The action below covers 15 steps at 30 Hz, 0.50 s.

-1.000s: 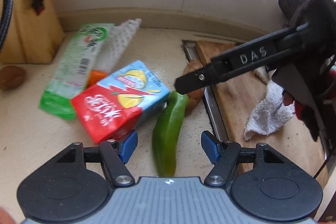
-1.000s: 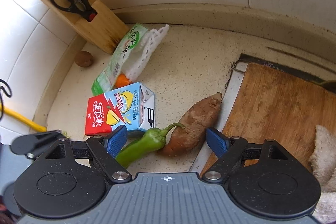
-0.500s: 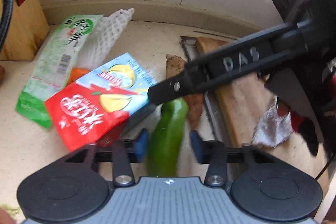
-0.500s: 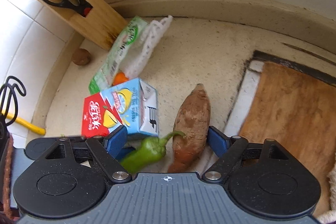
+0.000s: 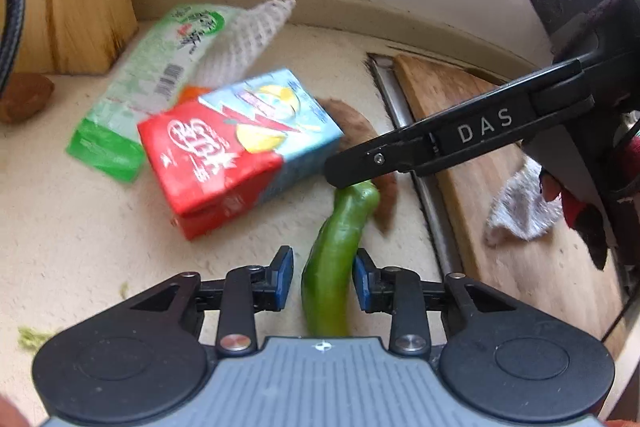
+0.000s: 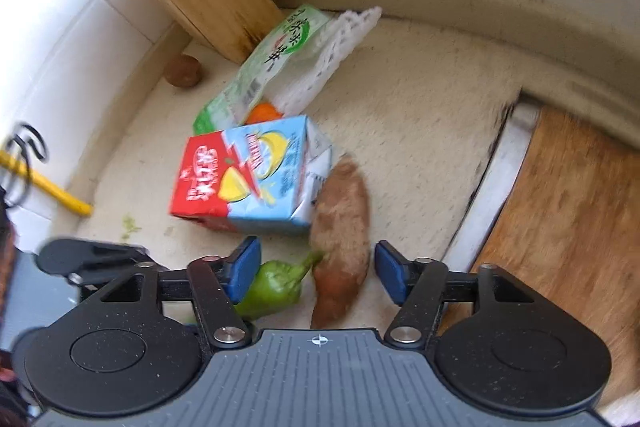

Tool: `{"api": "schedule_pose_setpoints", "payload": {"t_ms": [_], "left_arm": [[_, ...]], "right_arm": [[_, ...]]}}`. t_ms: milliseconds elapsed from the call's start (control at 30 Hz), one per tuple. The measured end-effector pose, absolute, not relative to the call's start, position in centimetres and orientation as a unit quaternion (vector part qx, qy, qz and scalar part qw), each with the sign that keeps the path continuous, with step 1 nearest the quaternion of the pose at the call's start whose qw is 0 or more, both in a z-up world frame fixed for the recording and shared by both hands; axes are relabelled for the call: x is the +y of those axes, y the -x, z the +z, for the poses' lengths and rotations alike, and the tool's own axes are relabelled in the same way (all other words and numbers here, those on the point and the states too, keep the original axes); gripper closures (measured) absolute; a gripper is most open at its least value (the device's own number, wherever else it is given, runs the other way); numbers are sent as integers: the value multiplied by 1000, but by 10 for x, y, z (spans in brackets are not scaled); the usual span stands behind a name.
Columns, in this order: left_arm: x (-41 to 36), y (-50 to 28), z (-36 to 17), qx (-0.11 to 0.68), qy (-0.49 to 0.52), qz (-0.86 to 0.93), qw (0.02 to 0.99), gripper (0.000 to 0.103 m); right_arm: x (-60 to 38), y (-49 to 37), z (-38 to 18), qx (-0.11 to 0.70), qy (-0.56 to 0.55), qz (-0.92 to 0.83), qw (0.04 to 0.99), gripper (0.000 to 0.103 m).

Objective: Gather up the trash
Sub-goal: 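Grasp the green pepper with the left gripper while the right grasps the sweet potato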

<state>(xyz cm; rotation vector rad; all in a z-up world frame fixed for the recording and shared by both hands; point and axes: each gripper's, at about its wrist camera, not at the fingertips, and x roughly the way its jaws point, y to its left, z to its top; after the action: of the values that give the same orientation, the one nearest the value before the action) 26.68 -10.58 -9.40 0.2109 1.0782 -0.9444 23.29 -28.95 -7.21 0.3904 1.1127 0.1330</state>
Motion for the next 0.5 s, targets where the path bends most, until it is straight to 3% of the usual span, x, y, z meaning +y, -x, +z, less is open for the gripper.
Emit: {"api": "schedule_pose_setpoints", "payload": {"t_ms": [67, 200, 300, 367, 500], "left_arm": [[-110, -269, -95, 489, -91, -428, 755, 70], [-123, -274, -96, 480, -103, -428, 759, 70], [-121, -271, -96, 476, -110, -433, 757, 71], [-121, -276, -97, 480, -103, -433, 756, 72], [-123, -272, -95, 478, -110, -435, 755, 73]], "right_arm": [[-286, -239, -70, 521, -159, 47, 837, 24], [-283, -246, -75, 523, -146, 49, 838, 25], [-285, -240, -74, 521, -144, 54, 840, 36], [-292, -237, -74, 520, -153, 42, 839, 57], [-296, -232, -73, 520, -166, 46, 836, 59]]}}
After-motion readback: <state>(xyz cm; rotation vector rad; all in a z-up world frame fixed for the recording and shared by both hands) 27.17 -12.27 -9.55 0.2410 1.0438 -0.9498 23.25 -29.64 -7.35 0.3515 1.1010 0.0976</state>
